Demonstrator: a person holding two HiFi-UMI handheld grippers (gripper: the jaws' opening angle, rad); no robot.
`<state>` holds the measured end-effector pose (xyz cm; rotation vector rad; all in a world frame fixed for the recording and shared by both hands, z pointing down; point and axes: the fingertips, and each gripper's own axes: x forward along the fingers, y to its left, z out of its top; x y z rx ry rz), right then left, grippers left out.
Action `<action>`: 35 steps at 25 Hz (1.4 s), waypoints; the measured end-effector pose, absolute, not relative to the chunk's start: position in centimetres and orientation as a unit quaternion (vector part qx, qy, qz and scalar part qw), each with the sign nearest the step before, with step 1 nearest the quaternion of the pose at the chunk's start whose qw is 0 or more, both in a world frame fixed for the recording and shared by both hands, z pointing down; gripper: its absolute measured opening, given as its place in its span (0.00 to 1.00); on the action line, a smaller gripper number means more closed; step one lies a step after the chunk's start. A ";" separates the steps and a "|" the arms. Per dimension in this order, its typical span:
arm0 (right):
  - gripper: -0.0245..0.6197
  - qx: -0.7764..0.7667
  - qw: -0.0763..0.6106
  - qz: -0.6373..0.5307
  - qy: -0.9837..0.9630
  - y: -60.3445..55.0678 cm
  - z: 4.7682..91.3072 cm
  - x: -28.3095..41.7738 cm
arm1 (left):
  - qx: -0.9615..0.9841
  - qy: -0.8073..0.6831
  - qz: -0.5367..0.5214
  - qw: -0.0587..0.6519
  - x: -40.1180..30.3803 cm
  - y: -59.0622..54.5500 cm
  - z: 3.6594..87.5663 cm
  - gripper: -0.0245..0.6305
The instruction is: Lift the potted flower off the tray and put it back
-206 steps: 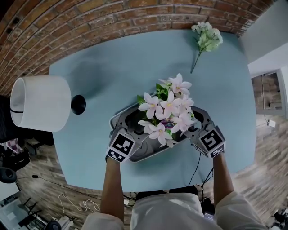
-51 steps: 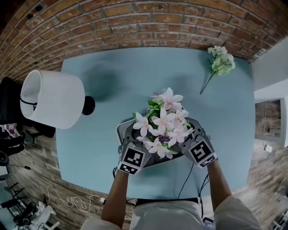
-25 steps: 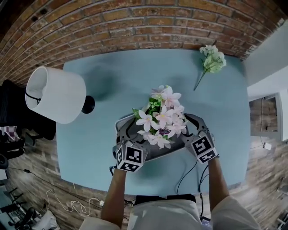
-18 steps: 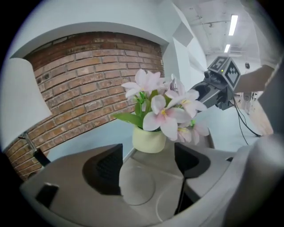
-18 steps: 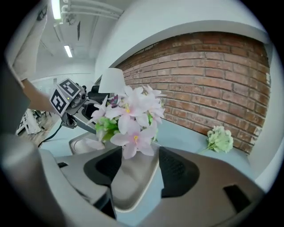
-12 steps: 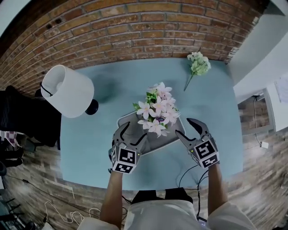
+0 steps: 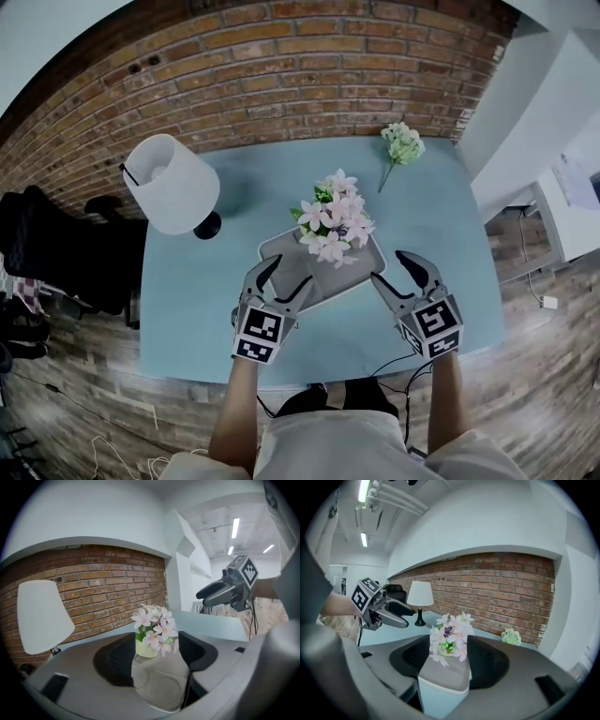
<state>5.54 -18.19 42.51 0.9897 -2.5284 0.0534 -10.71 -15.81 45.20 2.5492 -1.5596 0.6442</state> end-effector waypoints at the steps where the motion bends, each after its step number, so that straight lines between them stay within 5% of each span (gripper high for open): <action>1: 0.46 0.361 0.206 0.015 -0.910 -17.5 41.8 5.4 | 0.836 -0.507 0.205 0.041 -10.7 -15.2 44.6 0.52; 18: 0.42 0.362 0.161 -0.045 -0.917 -8.9 33.1 3.4 | 0.872 -0.456 0.173 -0.054 -8.8 -7.7 35.0 0.38; 23: 0.34 0.377 0.134 -0.044 -0.915 -7.6 32.0 3.3 | 0.873 -0.455 0.163 -0.064 -7.9 -6.4 33.9 0.32; 30: 0.18 0.401 0.122 -0.037 -0.907 -7.4 31.1 3.7 | 0.870 -0.473 0.127 -0.053 -9.1 -6.1 32.3 0.10; 35: 0.07 0.404 0.107 -0.037 -0.908 -7.4 29.8 3.9 | 0.868 -0.479 0.118 -0.061 -9.5 -6.1 30.9 0.07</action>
